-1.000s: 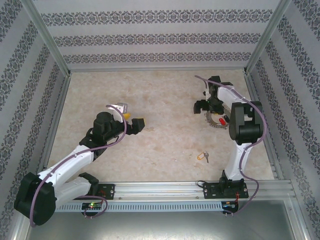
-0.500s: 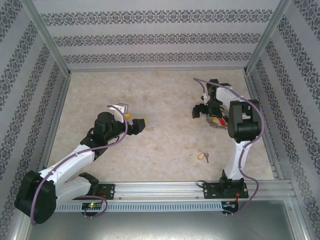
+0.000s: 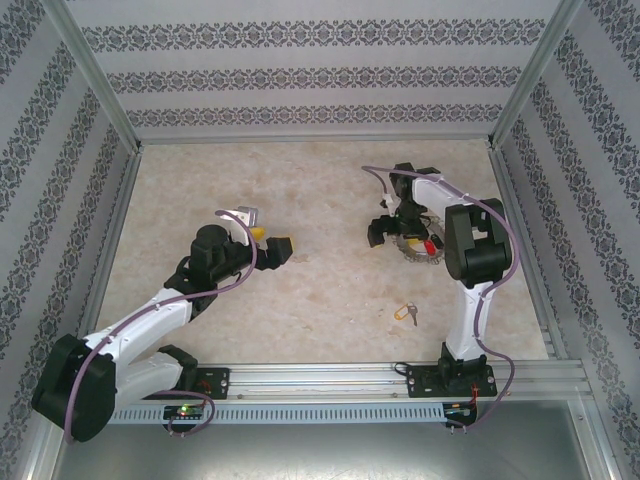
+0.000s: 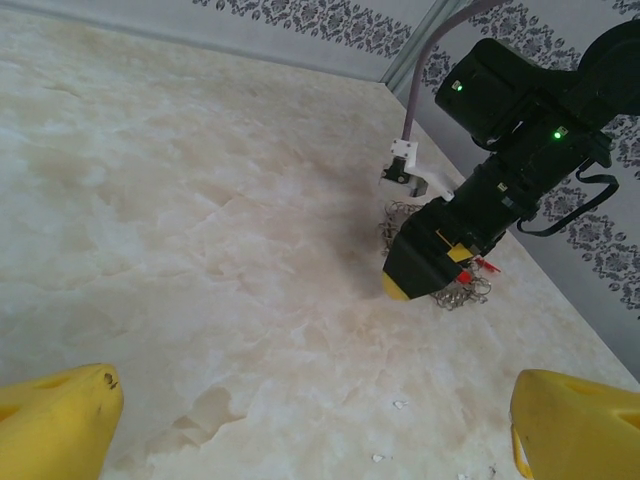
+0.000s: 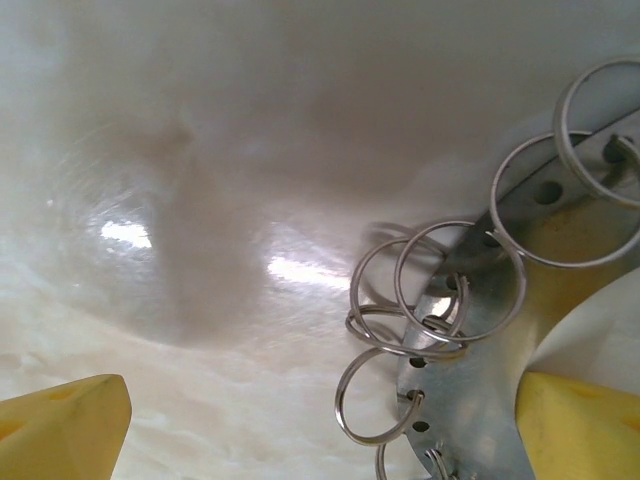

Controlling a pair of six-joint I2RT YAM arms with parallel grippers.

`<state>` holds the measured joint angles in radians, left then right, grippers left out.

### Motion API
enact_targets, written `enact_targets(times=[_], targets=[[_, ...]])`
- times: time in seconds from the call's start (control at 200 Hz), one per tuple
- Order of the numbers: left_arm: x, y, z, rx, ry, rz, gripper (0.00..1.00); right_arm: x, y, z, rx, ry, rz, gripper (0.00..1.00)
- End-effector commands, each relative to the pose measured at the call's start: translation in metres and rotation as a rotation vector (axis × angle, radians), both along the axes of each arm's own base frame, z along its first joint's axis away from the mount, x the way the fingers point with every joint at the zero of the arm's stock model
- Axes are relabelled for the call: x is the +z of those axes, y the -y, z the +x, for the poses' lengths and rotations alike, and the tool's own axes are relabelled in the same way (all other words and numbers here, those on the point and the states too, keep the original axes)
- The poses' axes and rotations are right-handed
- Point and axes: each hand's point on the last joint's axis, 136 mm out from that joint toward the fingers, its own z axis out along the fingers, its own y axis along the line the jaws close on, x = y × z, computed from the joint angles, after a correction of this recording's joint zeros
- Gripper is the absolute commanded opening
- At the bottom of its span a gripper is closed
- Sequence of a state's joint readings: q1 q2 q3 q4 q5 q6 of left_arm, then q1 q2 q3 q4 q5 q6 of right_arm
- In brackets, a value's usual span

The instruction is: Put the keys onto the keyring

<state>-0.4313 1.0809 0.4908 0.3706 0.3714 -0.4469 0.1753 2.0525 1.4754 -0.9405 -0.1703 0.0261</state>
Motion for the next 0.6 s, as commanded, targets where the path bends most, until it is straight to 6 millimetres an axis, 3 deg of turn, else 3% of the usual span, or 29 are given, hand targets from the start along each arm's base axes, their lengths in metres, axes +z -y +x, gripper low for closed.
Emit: enact_targets(times=[0.0, 0.19, 0.485, 0.595], targets=[[0.006, 0.008, -0.003, -0.033, 0.017, -0.051, 1.00, 0.004, -0.002, -0.008, 0.000, -0.024, 0.017, 0.98], [0.008, 0.006, -0.004, -0.027, 0.025, -0.048, 1.00, 0.005, -0.027, -0.015, 0.020, -0.034, 0.059, 0.98], [0.005, 0.007, -0.004, -0.026, 0.013, -0.060, 1.00, -0.001, -0.089, -0.058, 0.105, -0.071, 0.101, 0.98], [0.003, 0.007, -0.004, -0.027, 0.007, -0.060, 1.00, -0.001, -0.121, -0.068, 0.103, -0.058, 0.181, 0.98]])
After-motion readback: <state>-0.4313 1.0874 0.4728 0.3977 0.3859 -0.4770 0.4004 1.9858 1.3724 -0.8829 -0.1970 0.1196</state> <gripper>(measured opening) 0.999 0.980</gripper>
